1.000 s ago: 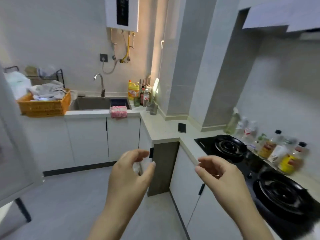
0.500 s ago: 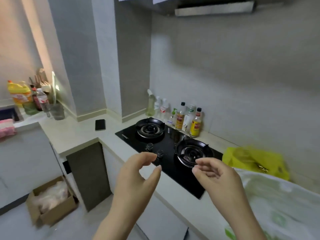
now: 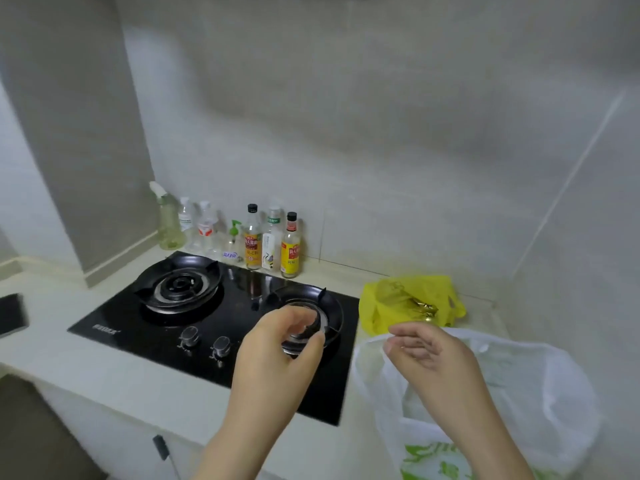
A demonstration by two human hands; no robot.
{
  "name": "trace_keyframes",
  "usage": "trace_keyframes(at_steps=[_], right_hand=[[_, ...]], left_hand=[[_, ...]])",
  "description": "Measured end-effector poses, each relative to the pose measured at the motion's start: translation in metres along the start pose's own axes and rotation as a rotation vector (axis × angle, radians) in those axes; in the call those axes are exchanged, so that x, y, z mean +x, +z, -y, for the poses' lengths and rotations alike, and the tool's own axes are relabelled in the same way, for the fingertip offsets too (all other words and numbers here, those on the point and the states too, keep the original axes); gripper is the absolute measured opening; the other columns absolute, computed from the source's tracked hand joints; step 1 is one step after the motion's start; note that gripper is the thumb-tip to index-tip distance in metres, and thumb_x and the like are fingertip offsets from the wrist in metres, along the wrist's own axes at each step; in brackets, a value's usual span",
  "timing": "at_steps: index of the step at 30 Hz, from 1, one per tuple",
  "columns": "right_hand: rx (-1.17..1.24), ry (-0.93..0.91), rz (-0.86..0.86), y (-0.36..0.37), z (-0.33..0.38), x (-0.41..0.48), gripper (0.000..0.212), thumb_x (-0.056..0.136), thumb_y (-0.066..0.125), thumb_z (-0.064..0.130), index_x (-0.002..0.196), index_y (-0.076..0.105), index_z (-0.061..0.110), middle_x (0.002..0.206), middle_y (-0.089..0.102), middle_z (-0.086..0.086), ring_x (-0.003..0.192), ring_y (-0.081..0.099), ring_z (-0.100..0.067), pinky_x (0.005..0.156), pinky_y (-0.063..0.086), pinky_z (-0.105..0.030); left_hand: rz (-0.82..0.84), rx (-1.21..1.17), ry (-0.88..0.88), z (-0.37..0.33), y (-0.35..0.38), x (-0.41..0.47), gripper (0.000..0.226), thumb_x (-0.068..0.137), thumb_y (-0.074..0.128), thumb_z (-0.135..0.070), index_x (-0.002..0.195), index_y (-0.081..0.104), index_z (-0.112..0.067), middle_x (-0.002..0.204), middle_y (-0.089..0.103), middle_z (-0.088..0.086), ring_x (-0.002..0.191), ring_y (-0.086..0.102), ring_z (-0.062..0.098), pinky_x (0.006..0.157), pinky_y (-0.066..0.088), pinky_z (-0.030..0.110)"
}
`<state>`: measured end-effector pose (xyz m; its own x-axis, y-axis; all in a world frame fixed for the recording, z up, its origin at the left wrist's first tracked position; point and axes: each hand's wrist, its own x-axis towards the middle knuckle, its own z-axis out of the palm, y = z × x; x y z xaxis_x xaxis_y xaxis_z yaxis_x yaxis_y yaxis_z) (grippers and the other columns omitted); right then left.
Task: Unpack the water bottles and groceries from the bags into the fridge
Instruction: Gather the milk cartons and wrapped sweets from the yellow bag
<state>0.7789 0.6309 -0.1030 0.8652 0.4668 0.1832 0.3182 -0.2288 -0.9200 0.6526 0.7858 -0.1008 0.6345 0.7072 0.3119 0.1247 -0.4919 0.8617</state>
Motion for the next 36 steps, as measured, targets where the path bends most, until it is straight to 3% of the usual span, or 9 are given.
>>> trace_keyframes(at_steps=[4,10,15,17,19,21,28,36], right_hand=[[-0.067,0.058,-0.072,-0.005,-0.015,0.018,0.016,0.078,0.073,0.011,0.086,0.071,0.025,0.076,0.072,0.006,0.074,0.068,-0.005,0.075,0.052,-0.022],[-0.052,0.077,-0.136,-0.034,-0.037,0.055,0.016,0.078,0.074,0.009,0.088,0.071,0.022,0.076,0.073,0.005,0.072,0.067,-0.002,0.066,0.048,-0.008],[-0.050,0.086,-0.131,-0.062,-0.061,0.098,0.016,0.078,0.075,0.011,0.085,0.070,0.024,0.077,0.073,0.005,0.072,0.068,-0.003,0.068,0.050,-0.012],[-0.042,0.096,-0.131,-0.074,-0.072,0.117,0.016,0.078,0.075,0.011,0.087,0.071,0.024,0.078,0.073,0.005,0.074,0.069,-0.004,0.071,0.053,-0.017],[-0.047,0.102,-0.128,-0.085,-0.083,0.135,0.016,0.078,0.075,0.012,0.088,0.071,0.023,0.079,0.073,0.005,0.074,0.069,-0.003,0.070,0.053,-0.016],[-0.056,0.105,-0.117,-0.095,-0.095,0.151,0.016,0.079,0.075,0.012,0.087,0.071,0.025,0.079,0.072,0.006,0.073,0.069,-0.001,0.069,0.052,-0.015],[-0.072,0.141,-0.096,-0.115,-0.124,0.189,0.020,0.079,0.074,0.010,0.084,0.070,0.029,0.077,0.073,0.011,0.073,0.069,-0.003,0.074,0.054,-0.025],[-0.151,0.180,-0.124,-0.108,-0.145,0.223,0.016,0.079,0.075,0.013,0.088,0.070,0.026,0.083,0.072,0.011,0.072,0.067,0.003,0.066,0.049,-0.009]], left_hand=[[0.093,-0.023,0.004,0.011,0.024,0.027,0.018,0.080,0.071,-0.023,0.095,0.068,-0.034,0.092,0.068,-0.021,0.089,0.060,-0.010,0.076,0.046,0.005],[0.195,-0.051,0.023,0.006,0.069,0.062,0.020,0.079,0.069,-0.024,0.098,0.069,-0.030,0.094,0.068,-0.019,0.092,0.062,-0.005,0.081,0.047,0.011],[0.198,-0.027,0.062,-0.006,0.118,0.091,0.022,0.079,0.072,-0.020,0.088,0.064,-0.039,0.091,0.068,-0.020,0.089,0.060,-0.010,0.072,0.043,0.001],[0.206,-0.020,0.060,-0.009,0.140,0.102,0.021,0.078,0.072,-0.021,0.086,0.064,-0.039,0.091,0.069,-0.020,0.088,0.061,-0.009,0.075,0.047,0.006],[0.216,-0.026,0.051,-0.010,0.162,0.113,0.015,0.077,0.071,-0.027,0.088,0.067,-0.036,0.090,0.070,-0.020,0.090,0.064,-0.006,0.081,0.053,0.023],[0.215,-0.017,0.051,-0.012,0.181,0.123,0.015,0.076,0.069,-0.030,0.092,0.068,-0.033,0.090,0.070,-0.019,0.090,0.065,-0.004,0.082,0.054,0.030],[0.218,-0.024,0.036,-0.008,0.222,0.157,0.019,0.078,0.072,-0.018,0.091,0.068,-0.031,0.092,0.069,-0.018,0.090,0.064,-0.003,0.085,0.052,0.025],[0.308,-0.007,0.064,0.010,0.246,0.204,0.016,0.078,0.073,-0.018,0.089,0.068,-0.028,0.090,0.069,-0.016,0.088,0.063,-0.002,0.078,0.054,0.027]])
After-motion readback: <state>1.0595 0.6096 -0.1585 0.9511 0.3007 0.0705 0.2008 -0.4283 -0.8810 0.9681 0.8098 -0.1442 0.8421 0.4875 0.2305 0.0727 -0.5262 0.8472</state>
